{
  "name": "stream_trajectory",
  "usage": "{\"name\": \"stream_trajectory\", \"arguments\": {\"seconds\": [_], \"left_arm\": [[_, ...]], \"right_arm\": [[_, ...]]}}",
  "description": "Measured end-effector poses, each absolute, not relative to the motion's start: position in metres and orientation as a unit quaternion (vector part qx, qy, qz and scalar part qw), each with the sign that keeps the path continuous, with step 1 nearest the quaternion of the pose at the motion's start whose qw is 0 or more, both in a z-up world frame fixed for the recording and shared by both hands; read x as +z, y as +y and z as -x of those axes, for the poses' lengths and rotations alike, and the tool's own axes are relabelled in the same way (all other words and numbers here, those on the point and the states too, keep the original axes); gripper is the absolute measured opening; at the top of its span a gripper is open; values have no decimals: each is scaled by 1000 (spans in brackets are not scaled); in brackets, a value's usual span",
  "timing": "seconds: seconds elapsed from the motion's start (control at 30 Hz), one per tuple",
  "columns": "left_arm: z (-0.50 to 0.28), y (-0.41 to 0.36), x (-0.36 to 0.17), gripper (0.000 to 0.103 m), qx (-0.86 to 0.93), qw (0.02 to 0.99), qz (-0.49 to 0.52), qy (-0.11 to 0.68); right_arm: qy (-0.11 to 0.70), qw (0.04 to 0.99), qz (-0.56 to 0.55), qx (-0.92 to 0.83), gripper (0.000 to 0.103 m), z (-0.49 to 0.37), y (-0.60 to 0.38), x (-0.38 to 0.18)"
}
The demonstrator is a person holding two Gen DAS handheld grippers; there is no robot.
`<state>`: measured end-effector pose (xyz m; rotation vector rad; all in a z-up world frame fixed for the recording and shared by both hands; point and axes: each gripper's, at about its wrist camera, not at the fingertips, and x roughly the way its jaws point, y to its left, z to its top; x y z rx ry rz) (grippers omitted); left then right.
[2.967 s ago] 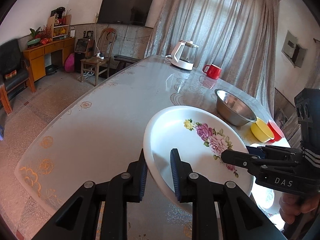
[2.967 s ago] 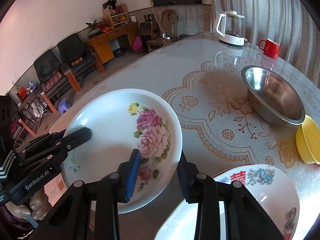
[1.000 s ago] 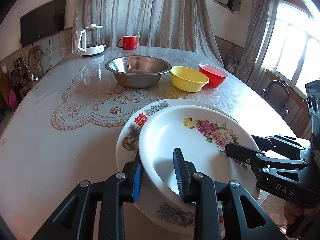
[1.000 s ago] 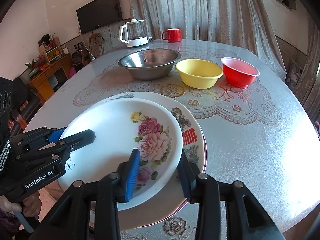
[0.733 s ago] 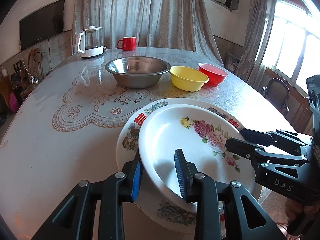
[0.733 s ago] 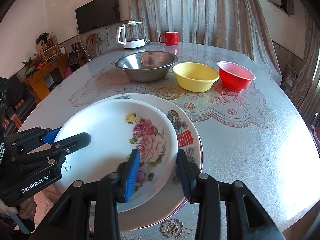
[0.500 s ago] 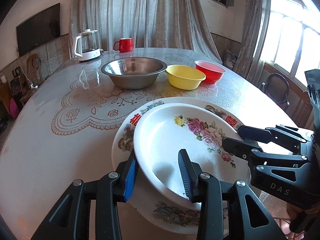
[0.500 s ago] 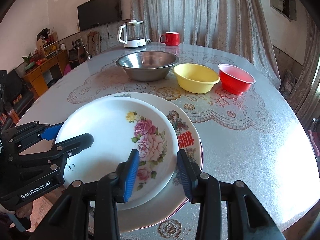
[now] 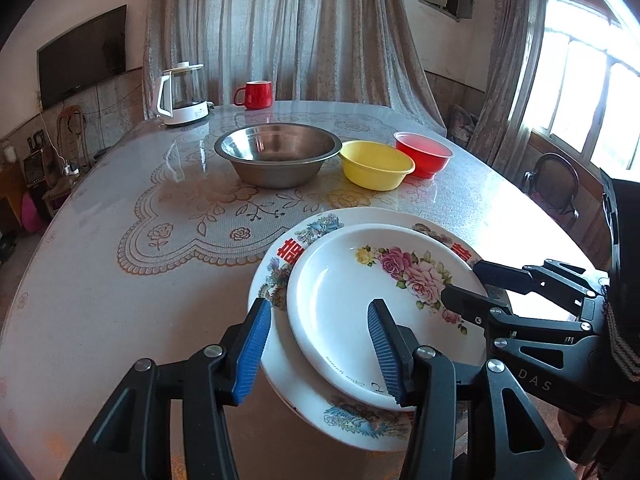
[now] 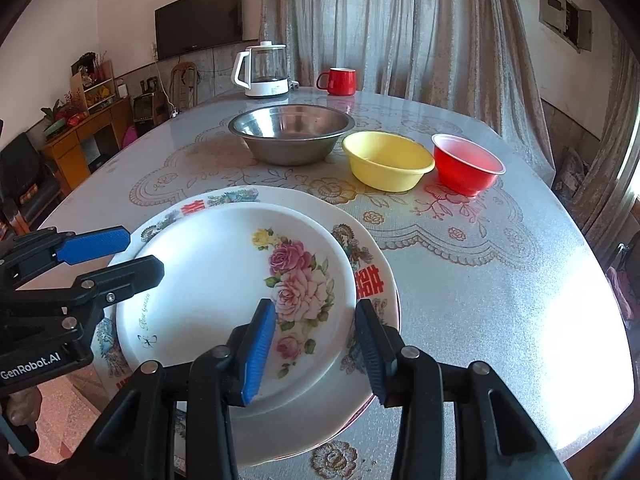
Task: Organize plates and bowls
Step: 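Lower the rose-print plate flat onto the red-character plate stack, then open the right gripper to release the rose-print plate and withdraw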
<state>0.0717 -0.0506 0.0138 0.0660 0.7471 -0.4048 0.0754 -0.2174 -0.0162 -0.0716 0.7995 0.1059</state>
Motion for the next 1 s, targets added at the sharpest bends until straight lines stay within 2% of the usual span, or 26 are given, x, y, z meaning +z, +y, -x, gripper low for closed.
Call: {"name": "stream_trajectory", "arguments": {"seconds": [0.1, 0.23, 1.0], "left_arm": [[-70, -45, 13, 51, -182, 913, -34, 364], [-71, -44, 5, 44, -166, 911, -37, 376], [-69, -42, -2, 45, -139, 912, -19, 387]], "right_arm": [[387, 920, 37, 51, 42, -75, -217, -17], [385, 921, 39, 49, 42, -75, -216, -18], [374, 926, -5, 53, 45, -52, -217, -16]]}}
